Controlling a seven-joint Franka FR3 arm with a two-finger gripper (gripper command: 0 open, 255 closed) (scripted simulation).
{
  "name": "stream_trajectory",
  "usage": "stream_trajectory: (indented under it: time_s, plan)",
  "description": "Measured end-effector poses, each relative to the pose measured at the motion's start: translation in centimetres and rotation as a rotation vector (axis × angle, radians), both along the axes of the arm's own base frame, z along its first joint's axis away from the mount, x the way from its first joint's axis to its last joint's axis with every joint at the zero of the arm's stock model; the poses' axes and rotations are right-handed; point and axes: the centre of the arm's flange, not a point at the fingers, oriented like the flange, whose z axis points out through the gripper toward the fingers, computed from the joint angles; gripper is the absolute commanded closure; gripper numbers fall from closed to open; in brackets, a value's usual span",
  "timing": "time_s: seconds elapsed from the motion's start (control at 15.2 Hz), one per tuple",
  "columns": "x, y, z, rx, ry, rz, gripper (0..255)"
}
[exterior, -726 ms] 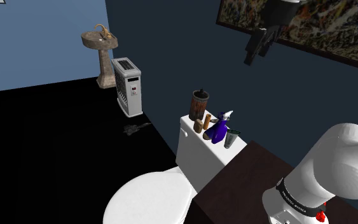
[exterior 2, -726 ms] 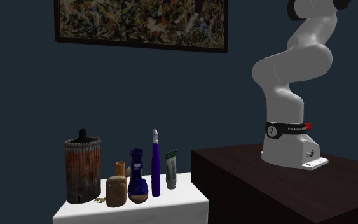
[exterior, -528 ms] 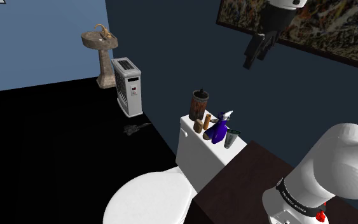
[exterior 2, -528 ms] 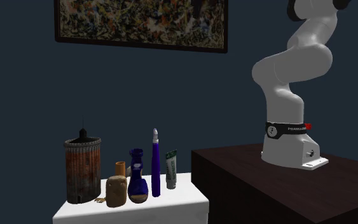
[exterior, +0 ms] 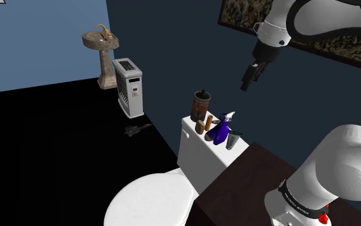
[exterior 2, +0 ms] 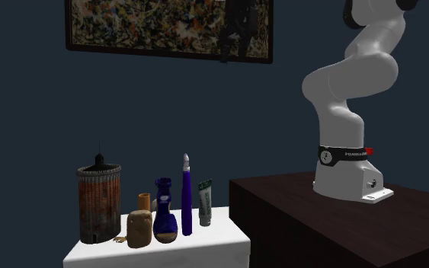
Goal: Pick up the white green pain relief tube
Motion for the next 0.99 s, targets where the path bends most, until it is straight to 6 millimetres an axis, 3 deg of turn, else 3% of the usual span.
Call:
stream_trajectory:
  time_s: [0.99]
  plan:
    - [2.9, -8.2, -17.6, 0.018, 0.035, 0.128, 0]
